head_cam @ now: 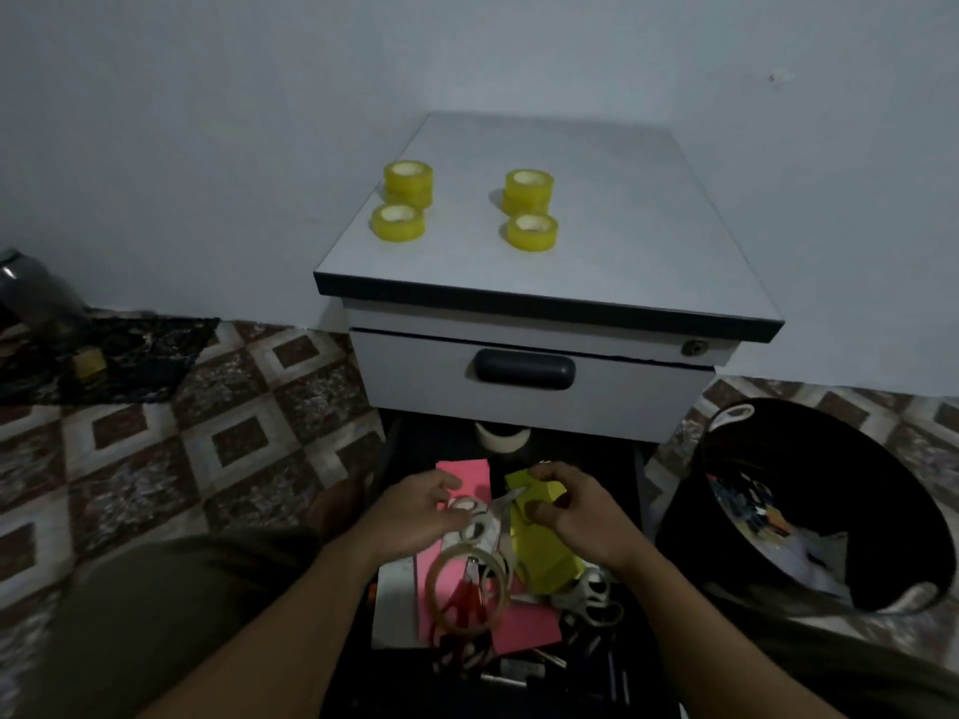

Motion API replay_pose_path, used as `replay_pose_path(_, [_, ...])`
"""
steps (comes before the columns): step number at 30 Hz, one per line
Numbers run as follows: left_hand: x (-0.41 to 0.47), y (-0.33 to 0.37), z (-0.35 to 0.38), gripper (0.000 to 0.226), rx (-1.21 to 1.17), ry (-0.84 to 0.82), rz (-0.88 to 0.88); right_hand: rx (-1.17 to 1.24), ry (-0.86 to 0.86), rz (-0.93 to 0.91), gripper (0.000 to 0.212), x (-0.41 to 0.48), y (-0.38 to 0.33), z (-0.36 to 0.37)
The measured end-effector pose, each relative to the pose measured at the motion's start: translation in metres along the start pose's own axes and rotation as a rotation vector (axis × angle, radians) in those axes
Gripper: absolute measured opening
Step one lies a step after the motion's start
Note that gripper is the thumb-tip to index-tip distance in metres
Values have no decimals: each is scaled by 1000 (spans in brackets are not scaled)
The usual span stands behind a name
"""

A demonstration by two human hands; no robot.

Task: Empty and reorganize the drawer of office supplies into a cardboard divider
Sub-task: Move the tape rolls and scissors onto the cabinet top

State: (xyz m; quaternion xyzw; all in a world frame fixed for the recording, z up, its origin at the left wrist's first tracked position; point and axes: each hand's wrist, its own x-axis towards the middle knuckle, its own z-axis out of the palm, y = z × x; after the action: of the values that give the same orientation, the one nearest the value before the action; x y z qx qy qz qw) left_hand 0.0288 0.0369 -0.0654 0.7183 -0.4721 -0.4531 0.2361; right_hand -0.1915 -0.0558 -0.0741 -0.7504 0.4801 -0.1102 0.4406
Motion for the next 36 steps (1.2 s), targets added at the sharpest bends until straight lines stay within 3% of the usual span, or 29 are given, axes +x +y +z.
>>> replay_pose_path(3, [2, -25, 22, 35, 46, 22, -13, -61, 8, -10, 54, 16, 8, 16])
replay_pose_path(8, [3, -55, 33, 46, 271, 113, 60, -171, -51, -103, 66, 48, 5, 27])
replay_pose_path(14, [11, -55, 28, 27, 436, 52, 74, -255, -133, -97, 53, 88, -3, 30])
replay_pose_path(19, [13, -57, 32, 38, 424, 122, 144, -291, -196, -57, 50, 100, -2, 35])
replay_pose_path(22, [14, -52, 31, 25, 384, 185, 168, -290, -194, -64, 50, 95, -1, 34])
replay_pose_path(26, [10, -50, 28, 5, 158, 229, 72, -296, -141, -107, 37, 84, 3, 28])
replay_pose_path(36, [-1, -36, 13, 25, -36, 217, -14, -218, 25, -303, 18, 28, 7, -1])
